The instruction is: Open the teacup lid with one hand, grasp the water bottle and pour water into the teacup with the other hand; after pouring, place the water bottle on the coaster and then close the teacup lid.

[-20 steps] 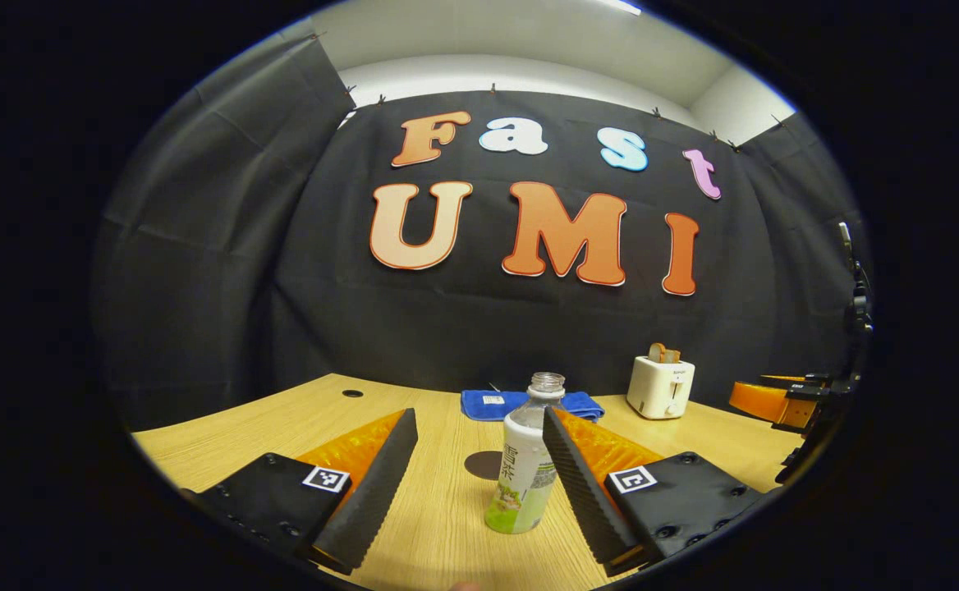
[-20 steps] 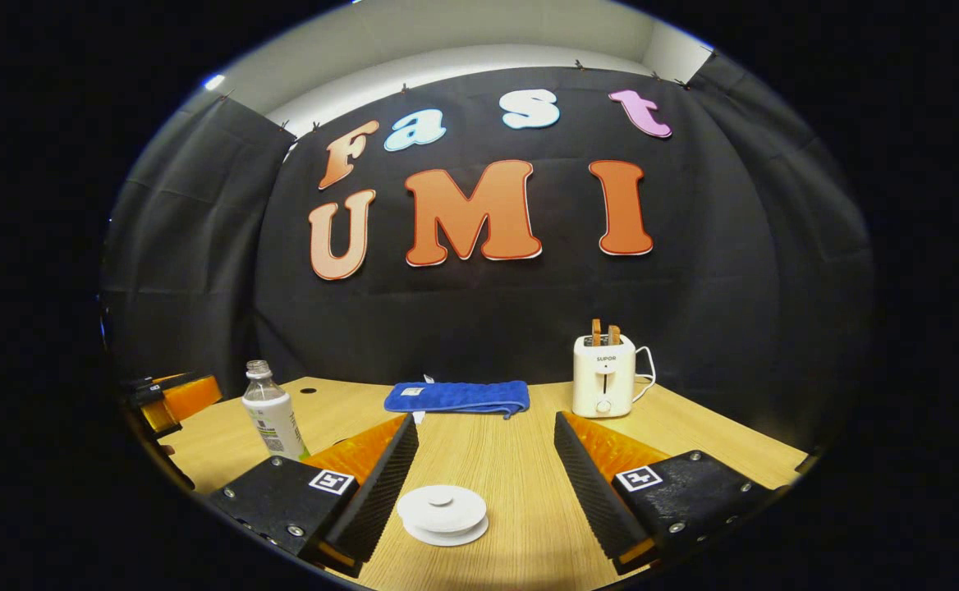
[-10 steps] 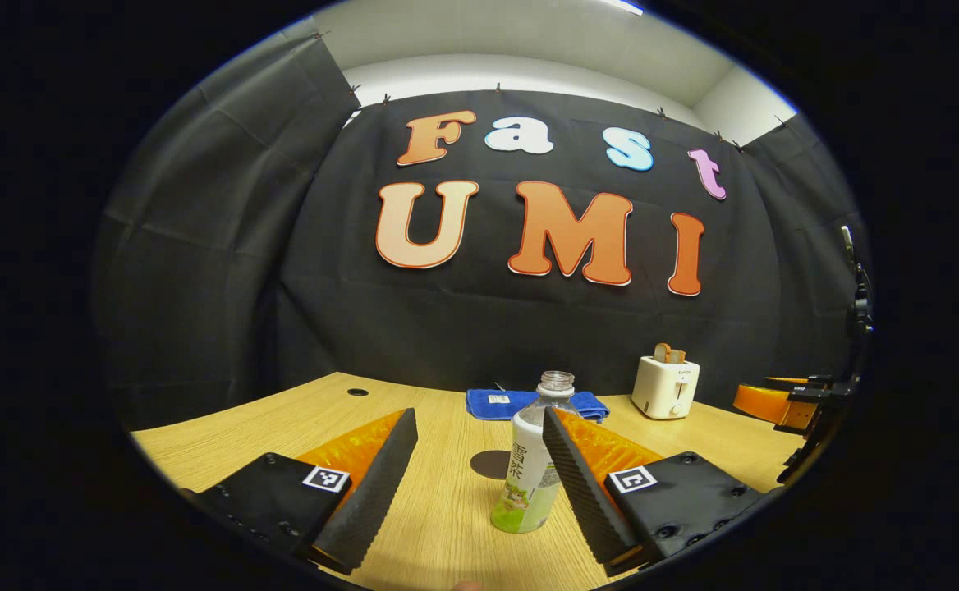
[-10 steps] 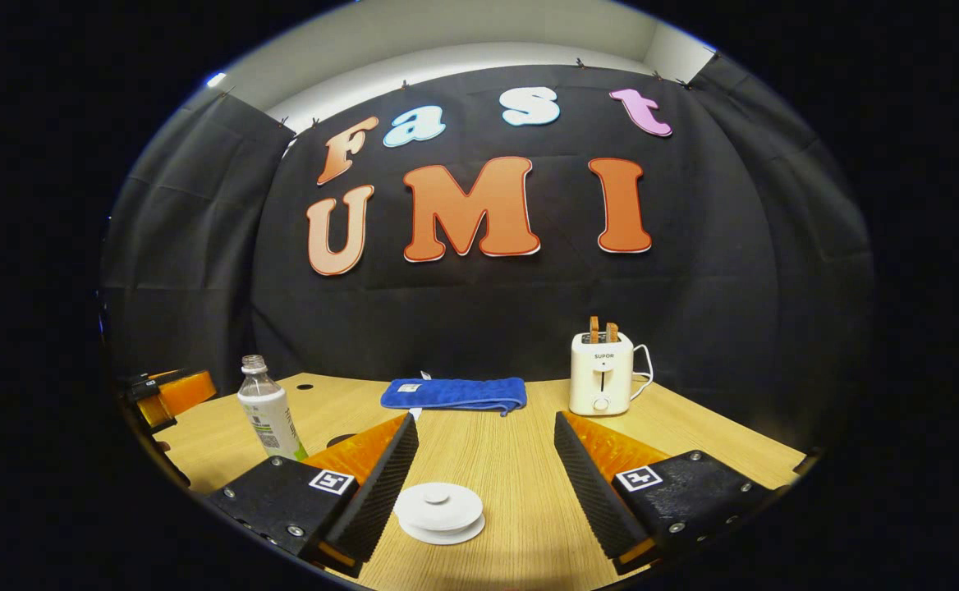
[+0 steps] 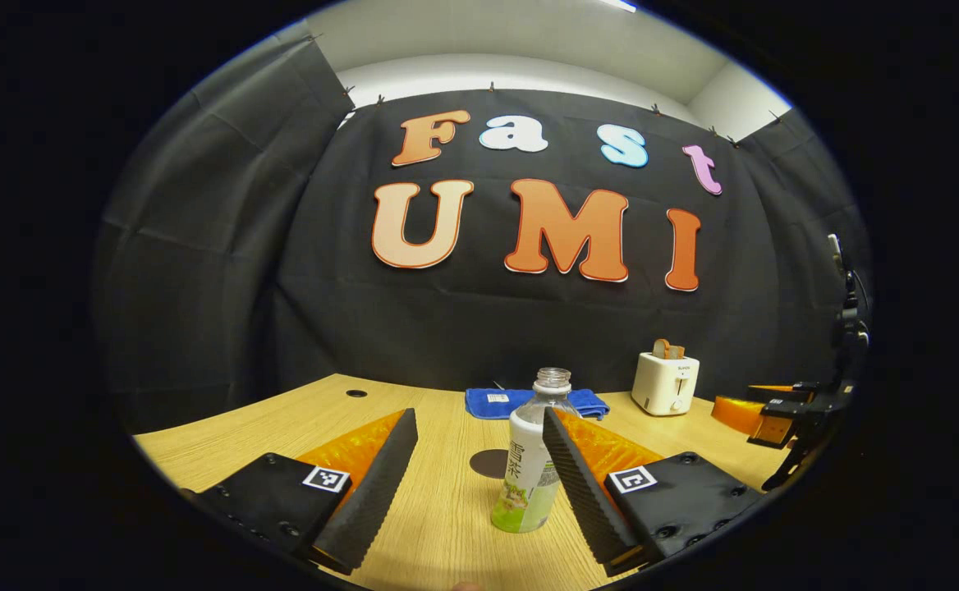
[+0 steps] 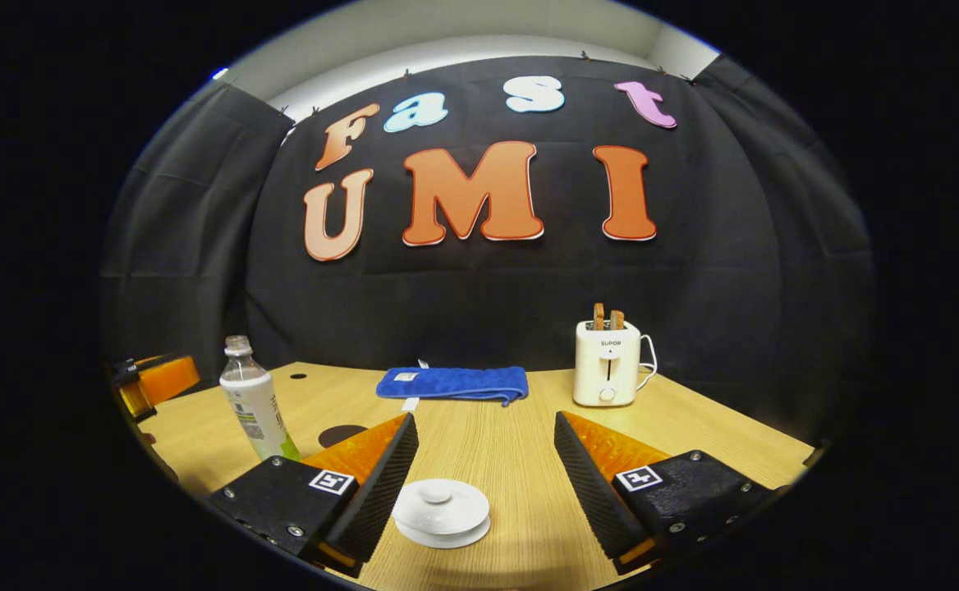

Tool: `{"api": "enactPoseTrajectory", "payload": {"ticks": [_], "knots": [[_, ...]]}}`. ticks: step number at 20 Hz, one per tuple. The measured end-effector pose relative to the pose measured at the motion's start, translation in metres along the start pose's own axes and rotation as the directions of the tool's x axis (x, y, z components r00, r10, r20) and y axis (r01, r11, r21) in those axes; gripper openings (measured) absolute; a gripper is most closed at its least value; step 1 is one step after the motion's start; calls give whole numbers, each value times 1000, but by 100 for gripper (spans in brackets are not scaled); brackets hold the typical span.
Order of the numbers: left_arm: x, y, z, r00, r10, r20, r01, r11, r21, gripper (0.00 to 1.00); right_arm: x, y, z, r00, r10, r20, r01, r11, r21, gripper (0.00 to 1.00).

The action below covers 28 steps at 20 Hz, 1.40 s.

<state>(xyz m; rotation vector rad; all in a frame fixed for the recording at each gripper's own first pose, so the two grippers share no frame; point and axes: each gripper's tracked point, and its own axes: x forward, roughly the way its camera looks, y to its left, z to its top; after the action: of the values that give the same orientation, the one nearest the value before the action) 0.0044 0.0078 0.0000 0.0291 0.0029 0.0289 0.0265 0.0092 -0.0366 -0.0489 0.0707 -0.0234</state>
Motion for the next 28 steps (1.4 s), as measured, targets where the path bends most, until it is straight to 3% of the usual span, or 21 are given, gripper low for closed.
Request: {"api": "enactPoseTrajectory", "payload": {"ticks": [6, 10, 13, 16, 28], "knots": [[3, 1, 0, 1000, -5, 3, 5, 1000, 0, 99, 21, 13, -40, 982, 40, -184, -48, 998, -37, 100], [7, 10, -6, 1000, 11, -16, -11, 1000, -5, 99, 25, 29, -68, 945, 87, -315, -121, 988, -92, 100], [8, 11, -10, 1000, 6, -22, -7, 1000, -13, 99, 24, 39, -70, 932, 104, -347, -156, 980, -126, 100], [8, 12, -14, 999, 0, -34, 0, 1000, -14, 99, 22, 44, -74, 922, 118, -368, -159, 984, -82, 99], [8, 11, -17, 999, -7, -46, 7, 1000, -13, 99, 22, 50, -79, 907, 141, -397, -170, 985, -38, 36]]}}
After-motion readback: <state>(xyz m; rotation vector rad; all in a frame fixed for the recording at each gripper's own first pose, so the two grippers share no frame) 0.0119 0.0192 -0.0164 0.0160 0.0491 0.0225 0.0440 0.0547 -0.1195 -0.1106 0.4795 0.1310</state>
